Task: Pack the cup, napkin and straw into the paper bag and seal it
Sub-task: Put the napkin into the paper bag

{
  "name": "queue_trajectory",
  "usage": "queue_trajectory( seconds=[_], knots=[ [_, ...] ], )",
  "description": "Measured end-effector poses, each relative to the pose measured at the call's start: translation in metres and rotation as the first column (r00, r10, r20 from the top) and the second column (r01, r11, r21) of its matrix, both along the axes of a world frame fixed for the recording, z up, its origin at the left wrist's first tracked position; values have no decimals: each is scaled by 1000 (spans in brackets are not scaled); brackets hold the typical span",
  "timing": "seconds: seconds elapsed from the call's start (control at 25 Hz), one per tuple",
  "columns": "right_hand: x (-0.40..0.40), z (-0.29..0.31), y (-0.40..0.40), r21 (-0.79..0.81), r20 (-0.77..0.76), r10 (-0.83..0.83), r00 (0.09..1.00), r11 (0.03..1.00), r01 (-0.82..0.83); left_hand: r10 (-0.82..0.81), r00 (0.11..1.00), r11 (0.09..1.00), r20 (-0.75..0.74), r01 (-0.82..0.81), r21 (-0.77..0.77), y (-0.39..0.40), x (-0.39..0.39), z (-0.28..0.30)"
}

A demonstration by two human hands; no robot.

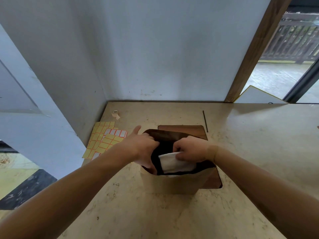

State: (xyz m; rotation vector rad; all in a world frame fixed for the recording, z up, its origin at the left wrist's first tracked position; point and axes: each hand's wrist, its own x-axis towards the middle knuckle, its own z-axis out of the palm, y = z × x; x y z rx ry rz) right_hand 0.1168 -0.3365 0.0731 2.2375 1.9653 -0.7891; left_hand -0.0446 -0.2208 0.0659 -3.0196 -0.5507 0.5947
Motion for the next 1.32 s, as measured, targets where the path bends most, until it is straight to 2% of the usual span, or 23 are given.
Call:
queue_trajectory(
  seconds=[0.24, 0.48, 0.68, 0.84, 1.08, 1.24, 1.32],
  knots=[
    [-2, -7, 3, -101, 313, -59, 948, 990, 95, 35, 998, 996, -51, -30, 89, -17, -5, -1],
    [-5, -26, 2, -122, 341, -199, 919, 960, 253, 17, 999, 991, -32, -12, 136, -25, -5, -4],
    [0, -50, 16, -80, 195, -492, 848, 854, 514, -29, 1000, 989, -8, 30, 145, -24, -1, -5],
    [-16, -77, 25, -106, 105, -598, 794, 787, 607, -13, 1000, 990, -1, 13, 142, -24, -2, -4],
    [-31, -108, 24, -154, 5, -717, 697, 688, 709, -1, 1000, 993, 12, 0, 119, -23, -6, -6],
    [-39, -115, 24, -98, -85, -734, 673, 679, 728, 11, 1000, 997, 14, -12, 81, -19, -12, -7],
    [-43, -120, 25, -189, -135, -739, 660, 674, 715, 8, 1000, 997, 13, -9, 81, -18, -14, -7]
  ],
)
